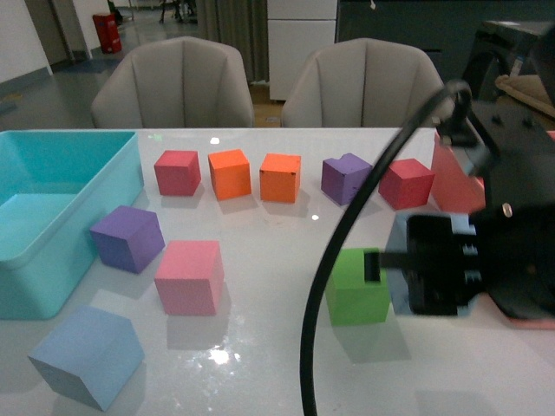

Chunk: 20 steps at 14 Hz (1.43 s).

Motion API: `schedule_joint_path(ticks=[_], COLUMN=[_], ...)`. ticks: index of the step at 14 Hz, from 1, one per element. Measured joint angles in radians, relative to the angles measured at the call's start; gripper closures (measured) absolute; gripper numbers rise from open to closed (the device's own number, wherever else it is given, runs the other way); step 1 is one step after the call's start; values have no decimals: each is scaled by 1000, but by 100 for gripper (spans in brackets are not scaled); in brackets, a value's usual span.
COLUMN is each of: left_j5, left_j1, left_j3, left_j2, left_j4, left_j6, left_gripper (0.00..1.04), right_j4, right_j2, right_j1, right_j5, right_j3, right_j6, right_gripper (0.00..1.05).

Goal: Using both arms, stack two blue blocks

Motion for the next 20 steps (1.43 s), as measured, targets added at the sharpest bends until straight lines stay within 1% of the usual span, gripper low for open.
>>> schedule_joint_path(ticks=[2, 4, 5, 7, 10, 13, 16, 20], left_j5=[0, 0, 0, 0, 0, 0, 0, 0], left_j1=[0, 0, 0, 0, 0, 0, 0, 0], left_j3=[0, 0, 0, 0, 0, 0, 0, 0], left_j2=[0, 0, 0, 0, 0, 0, 0, 0], left_j4=[0, 0, 0, 0, 0, 0, 0, 0], left_j6=[0, 0, 0, 0, 0, 0, 0, 0], left_gripper=[7, 7, 7, 7, 7, 7, 7, 7], right_j4=[-27, -69, -122, -192, -256, -278, -332, -404], right_j2=[55, 191, 291, 434, 579, 676, 749, 829], right_j1=[-1, -8, -14, -15, -18, 8, 27, 27], right_j5=[4, -19, -31, -42, -73, -96, -108, -117], right_j3=[164, 356, 483, 669, 871, 932, 1006, 1116], right_j6=[-11, -11, -11, -13, -21, -20, -7, 38], right_gripper=[63, 63, 64, 64, 64, 64, 64, 65])
